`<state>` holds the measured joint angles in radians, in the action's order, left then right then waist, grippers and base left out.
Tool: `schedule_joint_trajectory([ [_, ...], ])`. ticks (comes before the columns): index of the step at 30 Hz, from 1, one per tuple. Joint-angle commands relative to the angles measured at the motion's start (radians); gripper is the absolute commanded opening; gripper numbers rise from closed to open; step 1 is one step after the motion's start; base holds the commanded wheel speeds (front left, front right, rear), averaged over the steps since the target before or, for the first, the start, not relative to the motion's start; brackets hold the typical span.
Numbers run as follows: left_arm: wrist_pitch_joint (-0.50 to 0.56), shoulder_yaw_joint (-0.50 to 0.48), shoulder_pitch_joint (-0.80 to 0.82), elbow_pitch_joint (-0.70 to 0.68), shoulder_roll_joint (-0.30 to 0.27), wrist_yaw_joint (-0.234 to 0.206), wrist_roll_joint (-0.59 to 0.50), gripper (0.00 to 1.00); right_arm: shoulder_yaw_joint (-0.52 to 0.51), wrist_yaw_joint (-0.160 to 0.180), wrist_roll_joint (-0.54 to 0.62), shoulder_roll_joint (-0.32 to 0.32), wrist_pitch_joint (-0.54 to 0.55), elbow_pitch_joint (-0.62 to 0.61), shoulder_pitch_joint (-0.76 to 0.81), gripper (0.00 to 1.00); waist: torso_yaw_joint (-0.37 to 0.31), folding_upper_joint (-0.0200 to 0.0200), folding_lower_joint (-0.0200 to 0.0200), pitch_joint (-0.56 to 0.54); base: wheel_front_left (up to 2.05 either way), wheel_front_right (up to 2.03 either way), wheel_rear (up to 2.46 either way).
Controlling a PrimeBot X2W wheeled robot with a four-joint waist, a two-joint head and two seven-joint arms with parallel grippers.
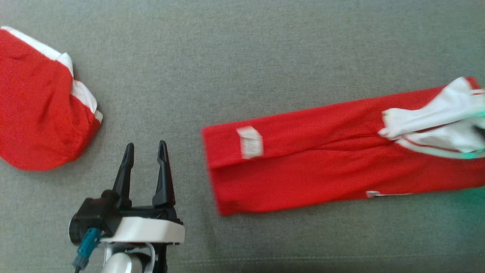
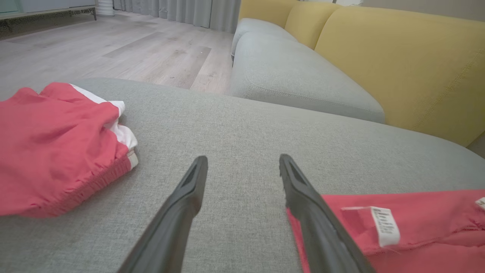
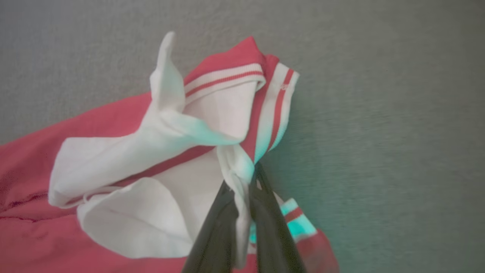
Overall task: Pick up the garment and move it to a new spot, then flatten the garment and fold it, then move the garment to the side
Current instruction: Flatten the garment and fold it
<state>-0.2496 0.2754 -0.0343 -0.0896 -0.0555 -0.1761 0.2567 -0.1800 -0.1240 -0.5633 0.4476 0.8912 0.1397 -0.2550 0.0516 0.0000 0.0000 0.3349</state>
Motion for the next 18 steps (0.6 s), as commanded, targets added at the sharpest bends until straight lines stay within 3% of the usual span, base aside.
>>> schedule_joint_trajectory([
  [1,-0.012,-0.037,0.002,-0.029,0.005,-0.003,0.005,1.00,-0.022,-0.007,-0.003,0.055,-0.015,-0.031,-0.010,0.00,-0.007,0.0000,0.0000,-0.012,0.00,0.00,0.00],
  [6,-0.012,-0.044,-0.015,-0.031,0.005,-0.008,0.018,1.00,-0.081,-0.007,-0.005,0.112,-0.040,-0.056,0.023,0.00,-0.023,0.0000,0.0000,-0.039,0.00,0.00,0.00],
  [10,-0.012,-0.046,-0.025,-0.023,0.005,-0.007,0.027,1.00,-0.069,-0.007,-0.035,0.142,-0.062,-0.124,0.044,0.00,-0.035,0.0000,0.0000,-0.060,0.00,0.00,0.00],
  [15,-0.012,-0.051,-0.044,-0.008,0.005,-0.008,0.033,1.00,0.070,-0.007,-0.085,0.138,-0.080,-0.268,0.075,0.00,-0.048,0.0000,0.0000,-0.092,0.00,0.00,0.00],
  [18,-0.012,-0.051,-0.052,0.000,0.005,-0.010,0.038,1.00,0.226,-0.007,-0.099,0.091,-0.078,-0.359,0.070,0.00,-0.049,0.0000,0.0000,-0.109,0.00,0.00,0.00],
])
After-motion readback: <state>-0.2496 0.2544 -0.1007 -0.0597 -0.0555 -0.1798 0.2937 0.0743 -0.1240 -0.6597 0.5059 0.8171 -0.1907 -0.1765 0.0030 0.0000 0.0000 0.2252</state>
